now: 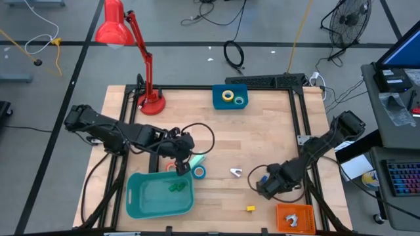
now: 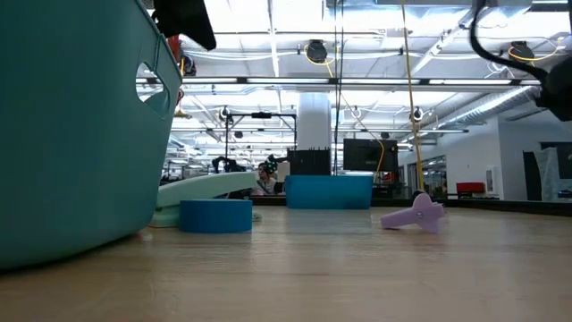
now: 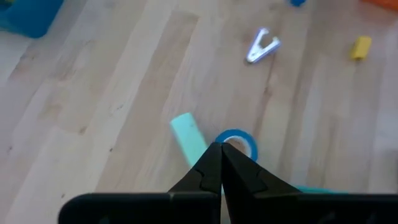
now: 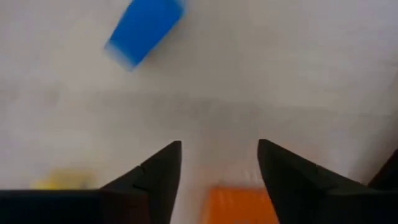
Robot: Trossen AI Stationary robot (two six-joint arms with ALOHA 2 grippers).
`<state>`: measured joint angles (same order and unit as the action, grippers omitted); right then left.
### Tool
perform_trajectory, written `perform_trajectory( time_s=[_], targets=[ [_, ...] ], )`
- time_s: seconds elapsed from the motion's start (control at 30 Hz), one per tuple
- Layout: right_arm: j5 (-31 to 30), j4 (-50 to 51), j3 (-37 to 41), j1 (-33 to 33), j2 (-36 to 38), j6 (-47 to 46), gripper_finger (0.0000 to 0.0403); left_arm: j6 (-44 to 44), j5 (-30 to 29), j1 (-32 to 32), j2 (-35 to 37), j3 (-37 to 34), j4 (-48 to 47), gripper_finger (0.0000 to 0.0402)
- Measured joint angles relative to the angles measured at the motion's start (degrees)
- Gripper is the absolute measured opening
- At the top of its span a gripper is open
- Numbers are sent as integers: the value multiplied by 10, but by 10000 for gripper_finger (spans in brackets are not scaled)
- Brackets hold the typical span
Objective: Pick and place Stapler, Stapler remover, tape
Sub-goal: Put the blue stapler into the green bin
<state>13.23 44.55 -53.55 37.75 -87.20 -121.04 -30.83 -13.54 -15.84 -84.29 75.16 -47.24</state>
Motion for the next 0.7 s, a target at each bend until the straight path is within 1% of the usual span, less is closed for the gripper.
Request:
perform_trajectory(
  time_s=[0.07, 0.17, 0.27, 0.37, 0.5, 0.7],
  targets=[
    [-18, 8, 10, 0, 0, -43, 220, 0, 0, -5, 0, 0, 15, 5],
    [-29, -2, 22, -15, 0, -47, 243, 4, 0, -10, 0, 0, 38, 3],
    [-58, -33, 29, -29, 0, -46, 258, 15, -1, -10, 0, 0, 42, 6],
    [-74, -39, 30, -47, 0, -43, 264, 22, 0, -7, 0, 0, 42, 2],
    [-106, -40, 30, -66, 0, -44, 265, 30, 0, -3, 0, 0, 42, 7],
    [-120, -50, 30, -92, 0, -28, 265, 41, 0, -3, 0, 0, 39, 2]
  ],
)
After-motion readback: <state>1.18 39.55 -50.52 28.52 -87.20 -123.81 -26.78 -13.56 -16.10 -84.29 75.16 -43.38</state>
